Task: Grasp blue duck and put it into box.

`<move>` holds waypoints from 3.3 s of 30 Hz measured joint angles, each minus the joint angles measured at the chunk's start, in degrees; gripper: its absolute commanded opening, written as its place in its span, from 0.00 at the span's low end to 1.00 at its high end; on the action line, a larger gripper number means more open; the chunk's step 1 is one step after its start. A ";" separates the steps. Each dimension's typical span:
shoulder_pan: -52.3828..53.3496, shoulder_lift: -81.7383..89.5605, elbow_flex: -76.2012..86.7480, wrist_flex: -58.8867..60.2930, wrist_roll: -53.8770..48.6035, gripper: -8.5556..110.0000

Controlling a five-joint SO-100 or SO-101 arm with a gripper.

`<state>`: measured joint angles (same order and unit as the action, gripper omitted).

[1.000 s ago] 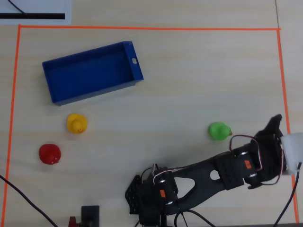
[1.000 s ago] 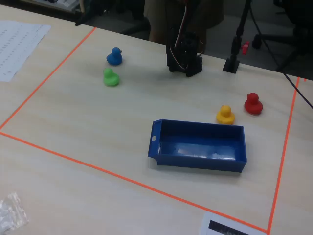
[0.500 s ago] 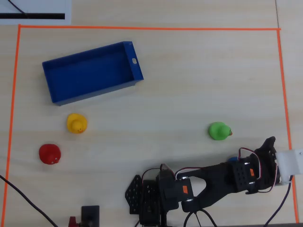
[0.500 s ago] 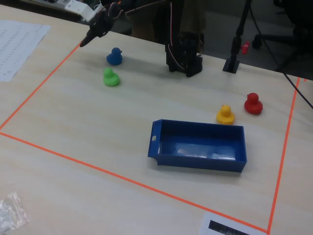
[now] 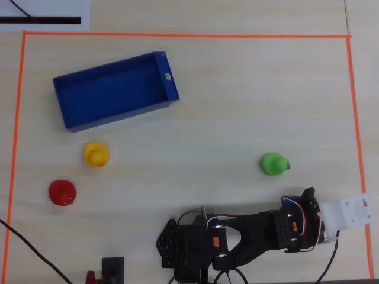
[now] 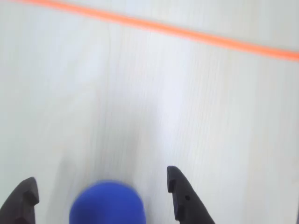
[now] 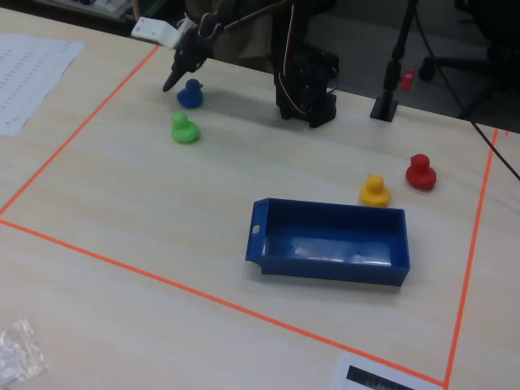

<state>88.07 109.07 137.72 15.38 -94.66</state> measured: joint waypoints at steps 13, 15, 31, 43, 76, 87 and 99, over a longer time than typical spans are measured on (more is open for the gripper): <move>-2.46 13.18 18.90 -6.86 -2.02 0.39; -2.29 13.27 22.06 -10.63 -2.37 0.39; -2.46 11.25 25.58 -21.18 -1.49 0.07; -29.79 12.48 -20.74 35.86 32.87 0.07; -116.10 -23.82 -62.05 47.29 68.73 0.15; -111.27 -25.93 -52.82 46.49 61.26 0.26; -99.93 20.57 -11.51 37.79 51.77 0.07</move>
<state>-11.87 129.64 126.21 53.17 -42.89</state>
